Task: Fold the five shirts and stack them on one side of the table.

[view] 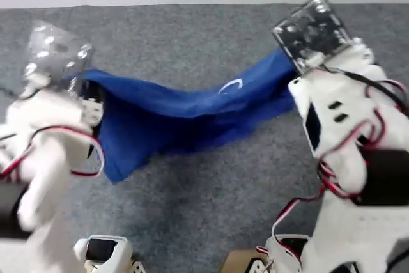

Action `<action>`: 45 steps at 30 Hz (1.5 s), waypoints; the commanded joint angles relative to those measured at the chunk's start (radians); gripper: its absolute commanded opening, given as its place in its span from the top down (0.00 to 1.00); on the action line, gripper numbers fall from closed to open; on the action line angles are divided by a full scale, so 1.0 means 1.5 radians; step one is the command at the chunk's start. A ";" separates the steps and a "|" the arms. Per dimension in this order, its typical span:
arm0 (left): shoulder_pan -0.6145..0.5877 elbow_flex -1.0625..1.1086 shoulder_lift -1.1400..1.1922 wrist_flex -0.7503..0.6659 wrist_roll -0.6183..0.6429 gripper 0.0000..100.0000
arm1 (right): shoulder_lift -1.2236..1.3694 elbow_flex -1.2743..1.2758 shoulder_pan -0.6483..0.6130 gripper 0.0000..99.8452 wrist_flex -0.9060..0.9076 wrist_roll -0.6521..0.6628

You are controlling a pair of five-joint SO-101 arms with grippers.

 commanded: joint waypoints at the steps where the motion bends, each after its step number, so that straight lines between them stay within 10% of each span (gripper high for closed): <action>1: 0.005 -0.086 -0.013 -0.017 0.004 1.00 | -0.029 -0.070 0.012 0.99 0.001 0.039; 29: -0.036 -0.266 -0.085 0.037 -0.145 1.00 | -0.031 -0.449 0.113 0.99 0.025 0.249; 45: -0.131 0.085 -0.226 0.035 -0.219 1.00 | 0.014 -0.339 0.109 0.99 0.121 0.233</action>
